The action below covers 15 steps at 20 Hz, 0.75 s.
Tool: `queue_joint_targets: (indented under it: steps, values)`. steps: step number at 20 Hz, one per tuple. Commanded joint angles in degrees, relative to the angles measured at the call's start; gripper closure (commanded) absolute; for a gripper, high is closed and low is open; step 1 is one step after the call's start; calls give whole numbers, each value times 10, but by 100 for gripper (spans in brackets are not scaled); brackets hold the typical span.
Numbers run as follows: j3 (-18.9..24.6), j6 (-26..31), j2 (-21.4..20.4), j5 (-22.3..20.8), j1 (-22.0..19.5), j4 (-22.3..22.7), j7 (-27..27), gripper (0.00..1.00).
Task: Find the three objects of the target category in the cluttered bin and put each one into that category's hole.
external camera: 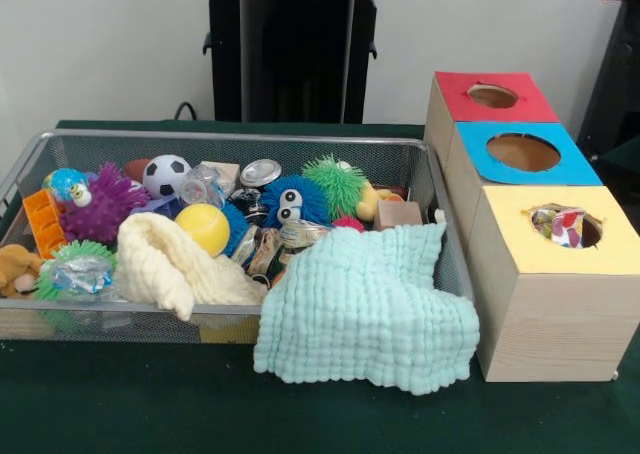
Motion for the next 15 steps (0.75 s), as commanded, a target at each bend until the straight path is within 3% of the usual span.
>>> queue_joint_targets:
  steps: [1, 5, 15]
  values:
    - [10, 51, 29, -21, -26, 38, 136, 100]
    - [16, 65, 11, -27, -38, 44, 112, 100]
    - [-3, 107, -7, -37, -33, 34, 123, 100]
